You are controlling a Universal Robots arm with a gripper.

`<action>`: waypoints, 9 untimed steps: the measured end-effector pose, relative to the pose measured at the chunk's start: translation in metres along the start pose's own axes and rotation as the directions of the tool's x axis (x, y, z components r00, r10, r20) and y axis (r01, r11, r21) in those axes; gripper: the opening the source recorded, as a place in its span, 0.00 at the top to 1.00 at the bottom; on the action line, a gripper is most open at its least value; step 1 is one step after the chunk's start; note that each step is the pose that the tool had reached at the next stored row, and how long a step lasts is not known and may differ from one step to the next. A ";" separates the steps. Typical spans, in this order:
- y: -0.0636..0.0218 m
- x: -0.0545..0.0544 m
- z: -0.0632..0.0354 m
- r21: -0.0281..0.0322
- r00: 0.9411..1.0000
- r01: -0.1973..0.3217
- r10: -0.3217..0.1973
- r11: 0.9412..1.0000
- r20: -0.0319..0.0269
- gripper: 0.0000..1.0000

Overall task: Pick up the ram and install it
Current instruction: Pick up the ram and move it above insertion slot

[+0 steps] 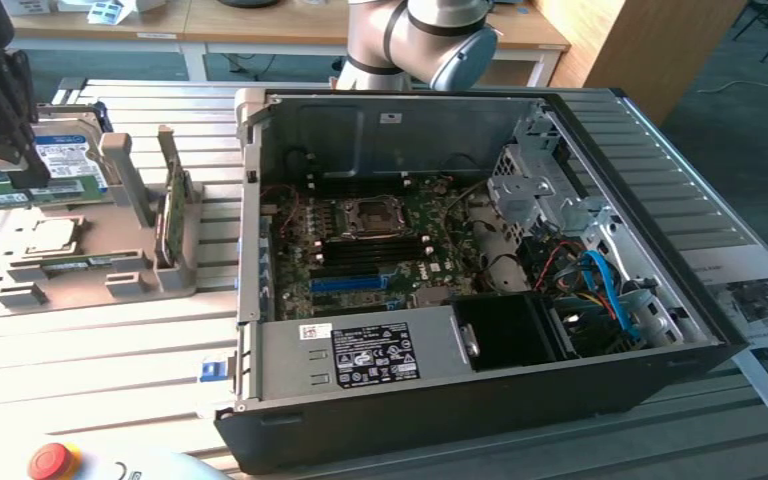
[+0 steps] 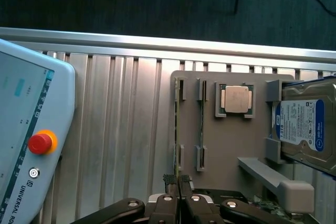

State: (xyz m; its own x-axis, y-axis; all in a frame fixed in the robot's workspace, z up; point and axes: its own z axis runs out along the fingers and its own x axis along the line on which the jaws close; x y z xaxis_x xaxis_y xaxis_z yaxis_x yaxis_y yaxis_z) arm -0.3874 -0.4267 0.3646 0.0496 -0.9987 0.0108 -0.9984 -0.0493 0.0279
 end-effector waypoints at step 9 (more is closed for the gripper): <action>0.0000 0.000 0.0000 0.000 1.000 0.000 0.000 1.000 0.000 0.88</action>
State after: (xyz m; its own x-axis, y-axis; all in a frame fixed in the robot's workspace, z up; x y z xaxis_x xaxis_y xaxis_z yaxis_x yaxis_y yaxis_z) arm -0.3874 -0.4268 0.3647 0.0497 -0.9987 0.0104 -0.9984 -0.0494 0.0279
